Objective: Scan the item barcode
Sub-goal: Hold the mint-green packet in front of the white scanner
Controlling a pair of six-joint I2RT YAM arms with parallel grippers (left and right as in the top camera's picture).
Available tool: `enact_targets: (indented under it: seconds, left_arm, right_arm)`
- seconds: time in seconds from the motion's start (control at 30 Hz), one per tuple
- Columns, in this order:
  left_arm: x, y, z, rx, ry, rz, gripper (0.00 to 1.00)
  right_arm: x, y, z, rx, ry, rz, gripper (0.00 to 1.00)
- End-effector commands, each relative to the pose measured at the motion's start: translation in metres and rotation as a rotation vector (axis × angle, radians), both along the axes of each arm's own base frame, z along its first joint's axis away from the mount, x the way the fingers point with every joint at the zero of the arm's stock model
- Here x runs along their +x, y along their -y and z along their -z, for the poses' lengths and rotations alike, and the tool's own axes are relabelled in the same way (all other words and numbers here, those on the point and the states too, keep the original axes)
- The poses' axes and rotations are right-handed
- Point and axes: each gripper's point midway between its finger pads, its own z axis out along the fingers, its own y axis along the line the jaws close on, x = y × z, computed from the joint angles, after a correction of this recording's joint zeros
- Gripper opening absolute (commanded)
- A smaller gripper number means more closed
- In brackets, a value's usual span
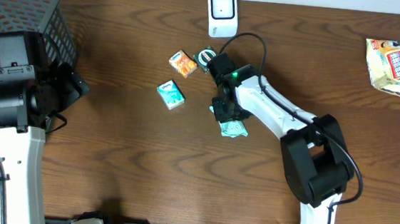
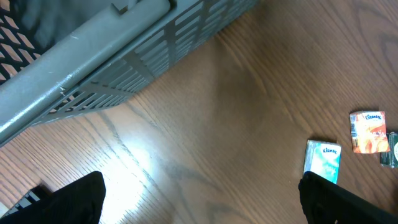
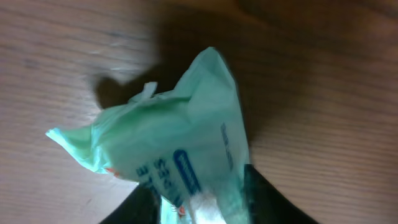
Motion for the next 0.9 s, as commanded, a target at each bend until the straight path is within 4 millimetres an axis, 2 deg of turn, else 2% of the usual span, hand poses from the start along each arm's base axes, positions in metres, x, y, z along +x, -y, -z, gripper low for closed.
enact_targets:
  seconds: [0.0,0.07,0.13,0.2,0.27,0.33,0.47,0.8,0.87]
  left_arm:
    - [-0.001,-0.001,-0.001,-0.001,0.003,-0.013,0.98]
    - [-0.001,-0.001,-0.001,-0.001,0.003,-0.013,0.97]
    - [-0.001,-0.001,-0.001,-0.001,0.003,-0.013,0.98]
    - [-0.001,-0.001,-0.001,-0.001,0.003,-0.013,0.98]
    - [-0.001,-0.001,-0.001,-0.001,0.003,-0.013,0.98]
    - [-0.001,-0.001,-0.001,-0.001,0.003,-0.013,0.97]
    - [-0.001,-0.001,-0.001,-0.001,0.003,-0.013,0.98]
    - [-0.001,-0.001,-0.001,-0.001,0.003,-0.013,0.98]
    - [-0.001,-0.001,-0.001,-0.001,0.003,-0.013,0.98]
  right_arm:
    - [-0.008,0.0,0.016,-0.009,-0.046,-0.014,0.32]
    - [-0.009,0.0,0.019,-0.014,-0.054,-0.014,0.31]
    - [-0.009,0.0,0.02,-0.015,-0.055,-0.014,0.26]
    - [-0.009,0.0,0.019,-0.015,-0.053,-0.015,0.18]
    - [-0.007,0.0,0.017,-0.016,-0.048,-0.019,0.02]
    - [-0.002,-0.002,0.01,-0.014,-0.036,-0.026,0.01]
    - [0.023,-0.012,-0.018,-0.003,0.036,-0.08,0.01]
    - [0.112,-0.056,-0.116,0.111,0.414,-0.14,0.01]
    - [0.134,-0.059,-0.132,0.133,0.515,-0.118,0.01]
